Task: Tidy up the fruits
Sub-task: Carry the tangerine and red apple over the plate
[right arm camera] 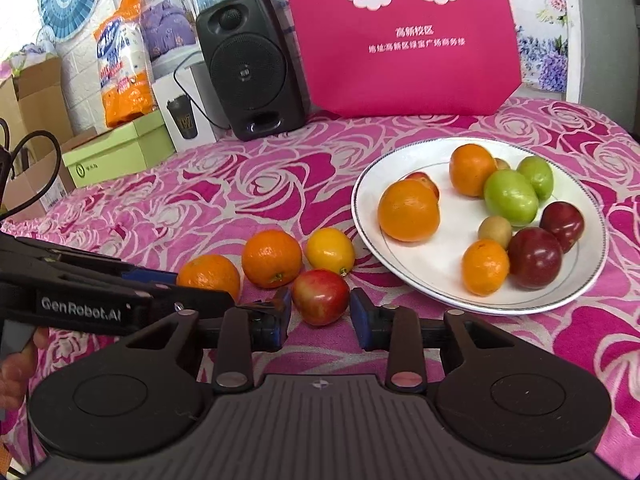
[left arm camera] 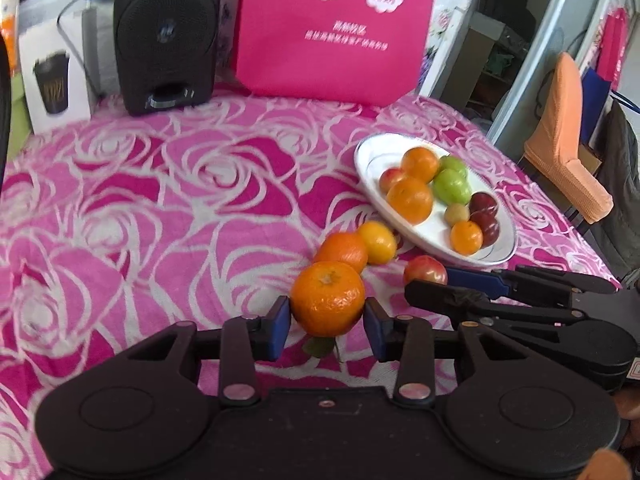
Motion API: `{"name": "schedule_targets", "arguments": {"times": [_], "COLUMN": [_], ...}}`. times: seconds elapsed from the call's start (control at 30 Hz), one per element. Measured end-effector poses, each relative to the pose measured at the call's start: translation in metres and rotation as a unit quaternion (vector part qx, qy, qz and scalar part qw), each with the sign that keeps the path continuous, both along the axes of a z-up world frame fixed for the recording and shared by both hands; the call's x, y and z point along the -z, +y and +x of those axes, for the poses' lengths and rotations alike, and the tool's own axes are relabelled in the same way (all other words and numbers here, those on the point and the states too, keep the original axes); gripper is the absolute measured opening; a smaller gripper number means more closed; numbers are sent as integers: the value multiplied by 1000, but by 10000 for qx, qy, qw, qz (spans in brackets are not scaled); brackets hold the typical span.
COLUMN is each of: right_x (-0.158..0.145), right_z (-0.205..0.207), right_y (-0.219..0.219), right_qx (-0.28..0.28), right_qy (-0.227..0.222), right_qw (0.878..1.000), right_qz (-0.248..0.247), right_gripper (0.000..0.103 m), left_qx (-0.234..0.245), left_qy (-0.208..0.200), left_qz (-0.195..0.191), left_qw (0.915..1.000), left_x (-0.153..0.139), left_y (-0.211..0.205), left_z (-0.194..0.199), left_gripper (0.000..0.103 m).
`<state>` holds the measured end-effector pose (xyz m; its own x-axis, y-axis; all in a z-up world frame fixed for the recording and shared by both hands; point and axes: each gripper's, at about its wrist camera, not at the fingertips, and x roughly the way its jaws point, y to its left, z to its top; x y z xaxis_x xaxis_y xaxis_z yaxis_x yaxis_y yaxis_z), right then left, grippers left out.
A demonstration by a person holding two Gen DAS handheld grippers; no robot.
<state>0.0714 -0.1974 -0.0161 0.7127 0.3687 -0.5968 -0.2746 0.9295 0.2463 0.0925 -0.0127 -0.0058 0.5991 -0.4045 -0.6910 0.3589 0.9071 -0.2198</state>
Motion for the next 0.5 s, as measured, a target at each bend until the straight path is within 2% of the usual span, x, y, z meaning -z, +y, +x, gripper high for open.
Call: {"name": "schedule_targets", "arguments": {"times": [0.23, 0.37, 0.5], "right_x": [-19, -25, -23], "right_z": [-11, -10, -6], "right_y": [-15, -25, -33], "right_qx": [224, 368, 480], "right_qy": [-362, -479, -491], "right_qw": [9991, 9982, 9976], "right_qz": [16, 20, 26], "right_gripper": [57, 57, 57], "left_qx": [304, 473, 552], "left_qy": [-430, -458, -551], "left_qz": [9, -191, -97], "left_qw": [9986, 9976, 9969], "left_x": [-33, -44, -51], "left_y": [-22, -37, -54], "left_z": [6, 20, 35], "left_gripper": [101, 101, 101]}}
